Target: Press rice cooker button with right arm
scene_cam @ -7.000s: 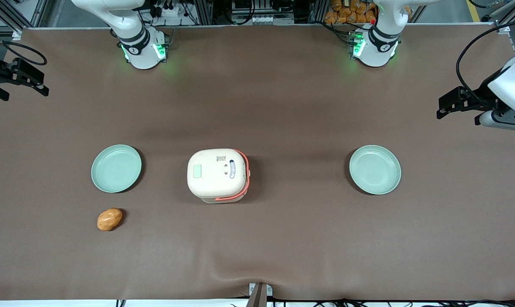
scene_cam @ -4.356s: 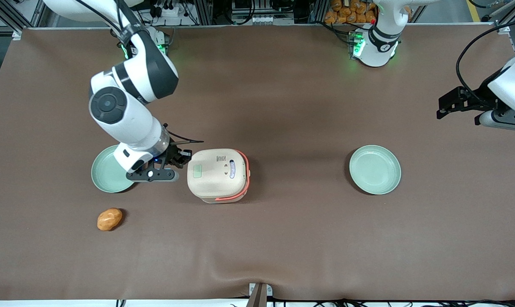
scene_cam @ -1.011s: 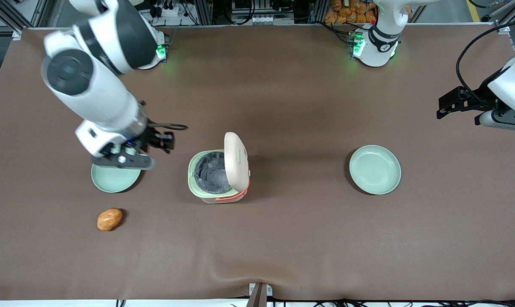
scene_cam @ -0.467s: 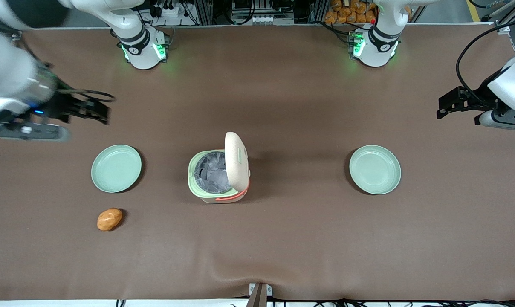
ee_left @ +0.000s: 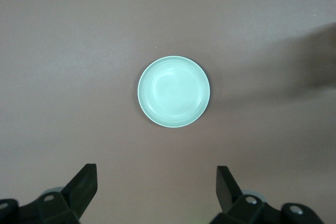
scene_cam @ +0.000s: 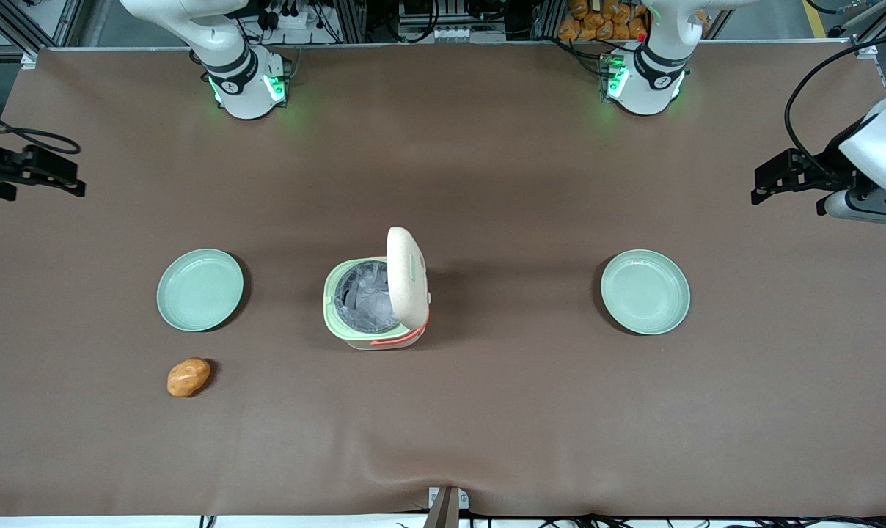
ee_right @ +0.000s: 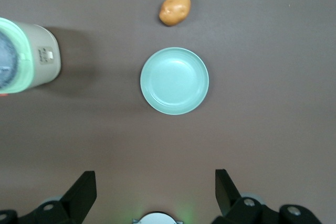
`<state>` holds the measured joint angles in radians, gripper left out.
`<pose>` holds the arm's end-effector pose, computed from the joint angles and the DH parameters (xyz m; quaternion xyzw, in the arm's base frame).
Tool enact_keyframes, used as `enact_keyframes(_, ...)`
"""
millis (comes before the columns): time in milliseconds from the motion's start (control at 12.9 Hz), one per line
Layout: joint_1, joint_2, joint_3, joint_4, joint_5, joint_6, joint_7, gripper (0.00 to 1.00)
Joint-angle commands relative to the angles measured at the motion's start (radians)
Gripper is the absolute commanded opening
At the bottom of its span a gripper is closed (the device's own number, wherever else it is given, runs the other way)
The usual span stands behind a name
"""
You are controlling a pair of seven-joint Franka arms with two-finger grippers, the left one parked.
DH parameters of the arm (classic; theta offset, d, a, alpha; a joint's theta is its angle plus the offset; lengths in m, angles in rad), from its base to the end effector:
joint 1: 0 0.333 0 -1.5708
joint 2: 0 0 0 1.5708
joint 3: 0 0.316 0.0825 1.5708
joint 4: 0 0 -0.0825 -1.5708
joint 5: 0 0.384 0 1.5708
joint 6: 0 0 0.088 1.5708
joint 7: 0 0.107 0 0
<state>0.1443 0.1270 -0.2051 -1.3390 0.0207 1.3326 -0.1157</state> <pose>0.5669 -0.0230 0.6418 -0.9974 -0.0291 0.0653 0.0030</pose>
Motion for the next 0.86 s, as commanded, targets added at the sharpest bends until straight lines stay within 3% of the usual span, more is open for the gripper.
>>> enact_keyframes(0,0.003,-0.114,-0.017,-0.174,0.015,0.094,-0.035,1.0)
enact_keyframes(233,0.003,-0.194,-0.02,-0.314,0.013,0.186,-0.042,1.0)
enact_keyframes(778,0.005,-0.181,-0.016,-0.278,0.01,0.175,-0.048,1.0)
